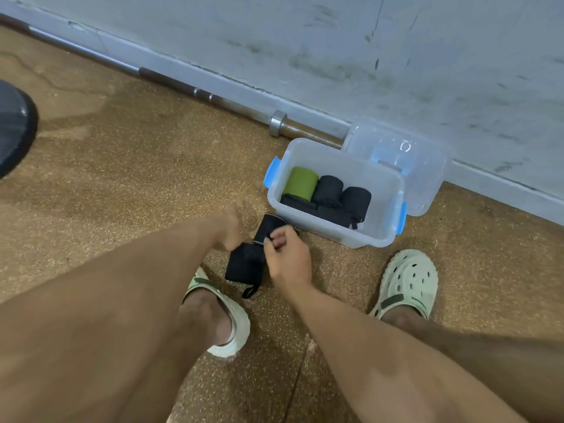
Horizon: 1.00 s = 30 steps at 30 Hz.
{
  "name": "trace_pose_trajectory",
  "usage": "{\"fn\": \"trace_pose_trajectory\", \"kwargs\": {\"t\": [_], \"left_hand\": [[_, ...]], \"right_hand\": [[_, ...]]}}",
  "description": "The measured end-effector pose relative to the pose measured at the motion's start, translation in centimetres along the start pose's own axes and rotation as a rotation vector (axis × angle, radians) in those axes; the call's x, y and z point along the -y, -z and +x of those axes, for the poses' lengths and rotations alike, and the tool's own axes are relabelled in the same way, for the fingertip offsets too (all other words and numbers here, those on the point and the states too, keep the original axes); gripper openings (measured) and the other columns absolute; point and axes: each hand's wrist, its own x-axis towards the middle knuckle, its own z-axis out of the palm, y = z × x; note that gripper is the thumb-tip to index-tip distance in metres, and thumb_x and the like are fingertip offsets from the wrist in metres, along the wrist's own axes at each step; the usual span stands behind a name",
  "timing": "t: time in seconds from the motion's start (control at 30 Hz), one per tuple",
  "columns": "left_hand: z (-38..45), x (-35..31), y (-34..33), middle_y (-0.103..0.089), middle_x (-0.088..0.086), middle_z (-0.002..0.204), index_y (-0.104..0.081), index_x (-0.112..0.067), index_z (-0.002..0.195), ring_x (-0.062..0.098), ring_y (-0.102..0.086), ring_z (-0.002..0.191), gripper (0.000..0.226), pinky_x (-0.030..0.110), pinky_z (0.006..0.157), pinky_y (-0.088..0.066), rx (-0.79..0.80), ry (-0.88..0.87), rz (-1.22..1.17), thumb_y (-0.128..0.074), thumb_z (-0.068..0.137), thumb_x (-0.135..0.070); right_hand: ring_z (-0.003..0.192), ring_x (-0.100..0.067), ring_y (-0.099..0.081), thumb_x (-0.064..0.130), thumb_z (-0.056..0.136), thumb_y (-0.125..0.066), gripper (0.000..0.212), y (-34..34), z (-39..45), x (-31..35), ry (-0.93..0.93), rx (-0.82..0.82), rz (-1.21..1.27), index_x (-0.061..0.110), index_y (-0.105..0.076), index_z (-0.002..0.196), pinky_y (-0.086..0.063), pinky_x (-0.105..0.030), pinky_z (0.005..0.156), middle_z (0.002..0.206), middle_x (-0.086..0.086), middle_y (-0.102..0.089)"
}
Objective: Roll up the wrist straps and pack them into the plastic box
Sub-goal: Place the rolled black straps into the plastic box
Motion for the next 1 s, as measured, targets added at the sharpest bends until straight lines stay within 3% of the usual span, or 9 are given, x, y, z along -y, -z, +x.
{"fn": "trace_pose_trajectory", "kwargs": {"t": [0.1,0.2,0.37,0.53,0.67,0.83,0.9,1.0], "left_hand": [[-0.1,-0.1,0.1,-0.025,0.024,0.164,0.017,-0.012,0.160,0.041,-0.031,0.148,0.098,0.049,0.119,-0.032,0.038,-0.002,-0.030,-0.059,0.099,-0.010],[0.3,0.0,0.0,-0.022,0.023,0.165,0.022,-0.014,0.158,0.041,-0.032,0.148,0.102,0.049,0.118,-0.033,0.066,0.010,-0.015,-0.061,0.098,-0.016],[0.4,0.2,0.2,-0.024,0.023,0.165,0.022,-0.011,0.158,0.038,-0.034,0.148,0.096,0.041,0.116,-0.033,0.081,0.031,-0.038,-0.054,0.100,-0.003],[0.9,1.1,0.3,-0.030,0.026,0.162,0.023,-0.008,0.157,0.038,-0.041,0.143,0.092,0.042,0.115,-0.035,0.094,0.049,-0.038,-0.051,0.103,-0.006],[1.0,1.6,0.6,-0.022,0.024,0.165,0.023,-0.010,0.158,0.040,-0.031,0.149,0.100,0.047,0.121,-0.030,0.100,0.042,-0.035,-0.059,0.100,-0.010],[0.5,0.6,2.2,-0.021,0.027,0.164,0.014,-0.007,0.160,0.043,-0.027,0.150,0.086,0.050,0.123,-0.026,0.025,0.026,-0.005,-0.051,0.103,-0.008],[-0.3,-0.7,3.6,-0.025,0.028,0.163,0.011,-0.002,0.160,0.040,-0.030,0.149,0.077,0.043,0.123,-0.027,-0.056,-0.006,0.016,-0.044,0.107,-0.013],[-1.8,-3.0,6.0,-0.032,0.025,0.160,-0.008,0.003,0.159,0.037,-0.036,0.146,0.061,0.037,0.115,-0.031,-0.188,-0.047,0.009,-0.038,0.108,-0.013]], "right_hand": [[0.104,-0.018,-0.056,0.045,0.083,-0.081,0.051,-2.1,-1.1,-2.6,-0.325,0.137,0.079,0.023,-0.049,0.116,-0.045,-0.031,0.083,0.116,0.004,-0.056],[0.107,-0.019,-0.056,0.045,0.076,-0.088,0.069,-3.1,-0.5,-2.7,-0.497,0.158,0.177,0.018,-0.047,0.125,-0.048,-0.033,0.090,0.120,0.002,-0.056],[0.109,-0.022,-0.055,0.031,0.072,-0.094,0.077,-4.6,1.5,-2.7,-0.596,0.188,0.225,0.012,-0.048,0.130,-0.051,-0.041,0.100,0.129,-0.005,-0.058],[0.109,-0.022,-0.055,0.024,0.073,-0.094,0.069,-6.0,1.1,-2.0,-0.642,0.218,0.292,0.010,-0.049,0.124,-0.047,-0.034,0.088,0.119,-0.002,-0.056],[0.099,-0.020,-0.057,0.024,0.069,-0.095,0.066,-6.6,0.0,-1.3,-0.542,0.173,0.219,0.017,-0.044,0.112,-0.044,-0.031,0.075,0.110,0.000,-0.056],[0.082,-0.020,-0.056,0.027,0.072,-0.089,0.058,-3.6,-2.4,-0.4,-0.171,0.221,0.001,0.022,-0.036,0.097,-0.039,-0.032,0.057,0.093,0.001,-0.056],[0.076,-0.021,-0.049,0.027,0.076,-0.086,0.055,-0.9,-2.7,0.6,-0.026,0.252,-0.055,0.022,-0.034,0.096,-0.037,-0.037,0.058,0.090,-0.002,-0.053],[0.081,-0.022,-0.057,0.029,0.074,-0.082,0.049,4.1,-1.7,3.5,0.136,0.184,-0.133,0.023,-0.038,0.093,-0.049,-0.043,0.068,0.094,0.000,-0.061]]}}
